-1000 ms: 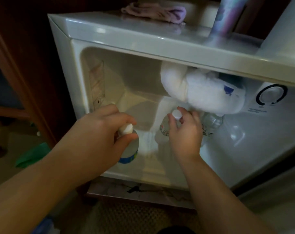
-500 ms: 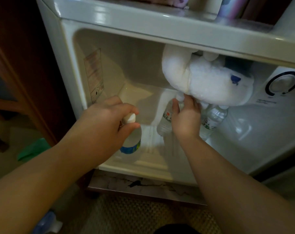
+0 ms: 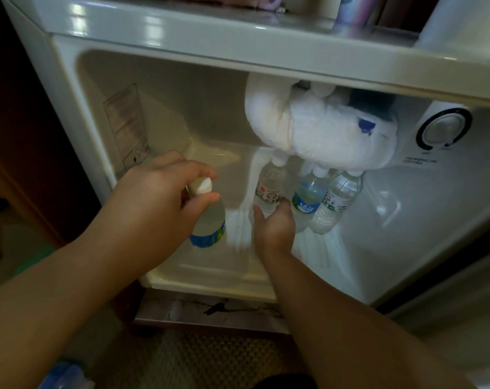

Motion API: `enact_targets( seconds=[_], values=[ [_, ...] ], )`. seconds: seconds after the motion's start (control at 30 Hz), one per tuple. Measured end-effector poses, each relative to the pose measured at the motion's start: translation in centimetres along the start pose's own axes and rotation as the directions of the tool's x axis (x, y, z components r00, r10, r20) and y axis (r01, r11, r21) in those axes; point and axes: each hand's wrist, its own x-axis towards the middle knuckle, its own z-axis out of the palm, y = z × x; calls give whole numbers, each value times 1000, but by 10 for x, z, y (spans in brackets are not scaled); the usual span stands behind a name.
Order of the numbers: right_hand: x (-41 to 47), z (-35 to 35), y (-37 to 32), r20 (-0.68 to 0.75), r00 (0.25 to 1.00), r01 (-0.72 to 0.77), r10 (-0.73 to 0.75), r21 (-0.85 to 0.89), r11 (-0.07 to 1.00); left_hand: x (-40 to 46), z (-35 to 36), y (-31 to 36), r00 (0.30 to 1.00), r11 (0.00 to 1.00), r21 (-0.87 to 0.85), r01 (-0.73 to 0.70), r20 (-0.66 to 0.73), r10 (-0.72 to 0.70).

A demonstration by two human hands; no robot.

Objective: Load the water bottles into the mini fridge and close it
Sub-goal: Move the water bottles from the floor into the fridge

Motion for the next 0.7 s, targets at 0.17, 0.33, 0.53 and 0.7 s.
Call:
enact_targets(
  seconds=[0.17,0.33,0.53,0.7],
  values=[
    [0,-1,2,-55,998,5,-7,-35,999,-1,-1,0,999,1000,7,26,-24,-26],
    [2,-5,1,-67,998,-4,0,-70,998,3,0,-1,999,999,4,35,2,-35],
    [-3,-11,3,-42,999,-16,10,-143,990,9,6,-3,999,999,-16,35,-11,-35],
    [-3,-19,8,26,1000,6,0,-224,975,10,10,-1,999,999,-20,39,0,-39]
  ],
)
